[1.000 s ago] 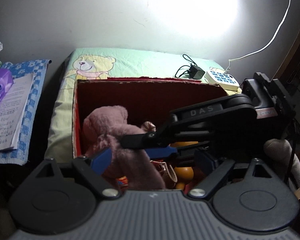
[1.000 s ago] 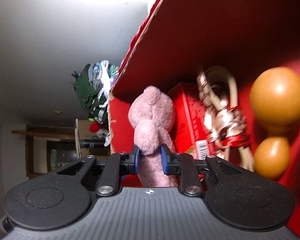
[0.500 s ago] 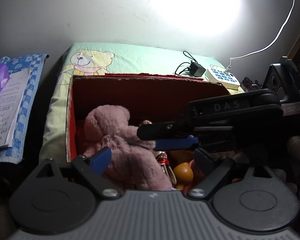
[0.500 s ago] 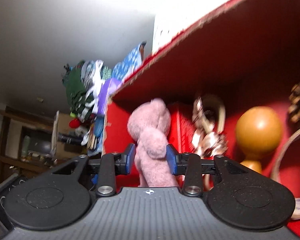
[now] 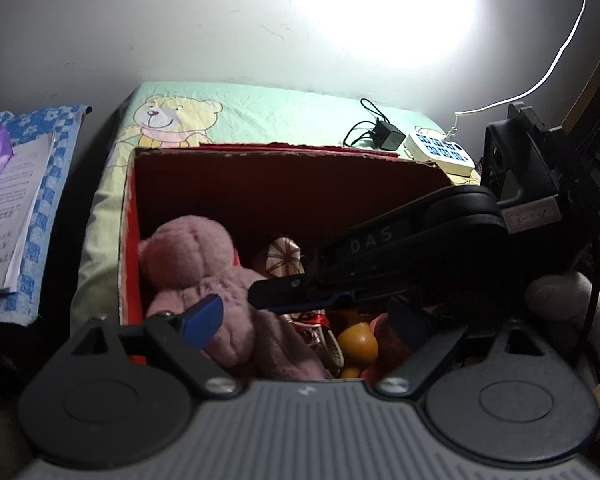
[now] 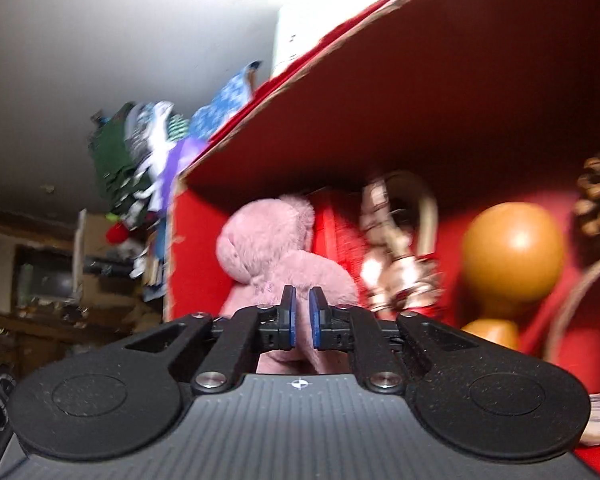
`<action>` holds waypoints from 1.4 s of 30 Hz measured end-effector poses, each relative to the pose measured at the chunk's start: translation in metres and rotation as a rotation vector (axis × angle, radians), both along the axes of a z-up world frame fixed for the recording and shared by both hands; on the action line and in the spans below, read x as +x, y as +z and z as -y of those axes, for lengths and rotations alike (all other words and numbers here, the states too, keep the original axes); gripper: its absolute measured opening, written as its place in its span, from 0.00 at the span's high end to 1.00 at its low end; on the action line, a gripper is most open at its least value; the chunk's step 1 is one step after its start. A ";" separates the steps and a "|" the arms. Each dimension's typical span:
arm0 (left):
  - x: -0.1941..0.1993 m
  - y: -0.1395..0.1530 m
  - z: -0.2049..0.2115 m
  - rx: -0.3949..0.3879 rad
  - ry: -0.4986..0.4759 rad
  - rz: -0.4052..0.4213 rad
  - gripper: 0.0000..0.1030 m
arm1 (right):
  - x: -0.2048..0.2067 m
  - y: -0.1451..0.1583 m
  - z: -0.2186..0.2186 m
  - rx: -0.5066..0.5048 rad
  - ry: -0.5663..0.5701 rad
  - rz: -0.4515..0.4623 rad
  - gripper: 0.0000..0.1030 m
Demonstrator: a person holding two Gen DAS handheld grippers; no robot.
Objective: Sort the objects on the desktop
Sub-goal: 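Open the right gripper to release the teddy bear and withdraw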
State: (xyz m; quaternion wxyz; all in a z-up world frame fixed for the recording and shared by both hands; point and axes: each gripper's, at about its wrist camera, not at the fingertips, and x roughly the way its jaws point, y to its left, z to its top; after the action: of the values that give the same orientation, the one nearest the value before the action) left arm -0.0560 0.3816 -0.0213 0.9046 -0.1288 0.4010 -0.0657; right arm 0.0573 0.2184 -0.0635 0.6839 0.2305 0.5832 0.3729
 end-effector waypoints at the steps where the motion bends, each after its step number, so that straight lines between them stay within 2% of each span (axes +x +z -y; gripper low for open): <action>1: -0.001 0.000 -0.002 0.000 0.006 0.003 0.12 | -0.002 0.002 -0.004 -0.005 0.012 0.023 0.92; 9: 0.002 -0.001 0.001 0.036 0.020 0.002 0.08 | -0.003 0.001 0.004 0.039 0.007 0.025 0.89; 12: 0.002 -0.002 0.002 0.054 0.027 -0.003 0.09 | -0.005 0.005 0.012 0.013 -0.012 0.057 0.87; 15: 0.005 -0.004 0.010 0.127 0.039 -0.025 0.10 | -0.006 0.001 0.016 -0.014 -0.059 0.039 0.82; 17: 0.005 -0.005 0.016 0.188 0.045 -0.042 0.12 | -0.008 -0.002 0.015 -0.023 -0.043 0.021 0.81; 19: 0.004 -0.006 0.019 0.214 0.046 -0.056 0.13 | -0.012 -0.003 0.013 -0.005 -0.027 0.011 0.81; 25: -0.009 0.008 0.026 0.215 0.055 -0.020 0.13 | -0.024 0.022 0.037 0.006 -0.096 0.156 0.80; 33: -0.006 0.012 0.048 0.280 0.124 -0.068 0.11 | -0.035 0.030 0.070 0.018 -0.144 0.205 0.78; 42: -0.005 0.014 0.069 0.335 0.213 -0.088 0.11 | -0.047 0.041 0.088 -0.014 -0.102 0.300 0.78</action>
State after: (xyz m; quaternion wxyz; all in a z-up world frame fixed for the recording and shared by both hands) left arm -0.0610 0.3129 -0.0069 0.8968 -0.0209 0.4296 0.1034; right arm 0.0107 0.1300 -0.0222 0.7830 0.1969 0.4647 0.3637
